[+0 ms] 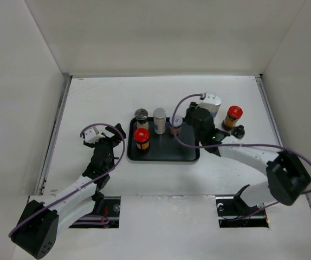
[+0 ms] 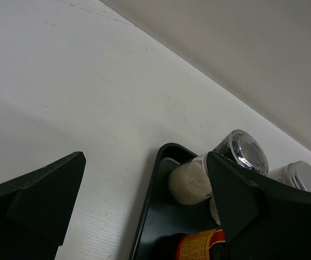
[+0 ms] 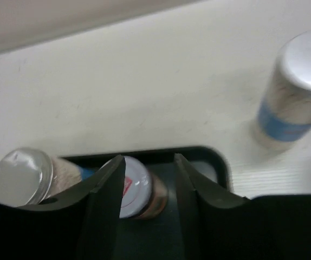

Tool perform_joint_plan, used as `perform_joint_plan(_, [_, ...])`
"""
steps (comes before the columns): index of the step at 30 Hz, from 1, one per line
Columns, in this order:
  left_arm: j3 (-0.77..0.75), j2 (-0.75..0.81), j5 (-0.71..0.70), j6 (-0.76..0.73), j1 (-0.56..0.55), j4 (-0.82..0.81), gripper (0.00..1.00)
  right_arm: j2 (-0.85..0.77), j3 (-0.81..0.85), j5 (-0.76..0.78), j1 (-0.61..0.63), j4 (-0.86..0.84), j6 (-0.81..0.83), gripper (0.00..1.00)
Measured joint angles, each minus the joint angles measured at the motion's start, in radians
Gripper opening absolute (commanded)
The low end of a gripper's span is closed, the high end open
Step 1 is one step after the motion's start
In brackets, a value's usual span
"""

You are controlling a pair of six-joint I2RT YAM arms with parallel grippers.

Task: Organize the condiment bottles

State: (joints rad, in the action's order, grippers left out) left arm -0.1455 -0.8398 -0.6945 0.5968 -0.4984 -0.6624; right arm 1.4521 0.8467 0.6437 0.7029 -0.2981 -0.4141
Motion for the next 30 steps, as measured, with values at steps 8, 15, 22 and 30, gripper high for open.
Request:
perform_joint_plan(8, [0.0,-0.003,0.002,0.002,-0.002,0.0,0.97,-0.109,0.026,0.029,-0.289,0.033,0.039,0.93])
perform_joint_plan(15, [0.0,-0.002,0.01,0.003,-0.002,0.0,0.97,0.054,0.169,-0.031,-0.365,0.119,0.106,1.0])
perform_joint_plan(22, [0.0,0.001,0.017,0.003,-0.002,0.0,0.97,0.154,0.193,-0.087,-0.389,0.15,0.116,0.91])
perform_joint_plan(30, [0.0,-0.01,0.018,0.003,-0.001,0.0,0.97,0.188,0.195,-0.109,-0.397,0.17,0.107,0.53])
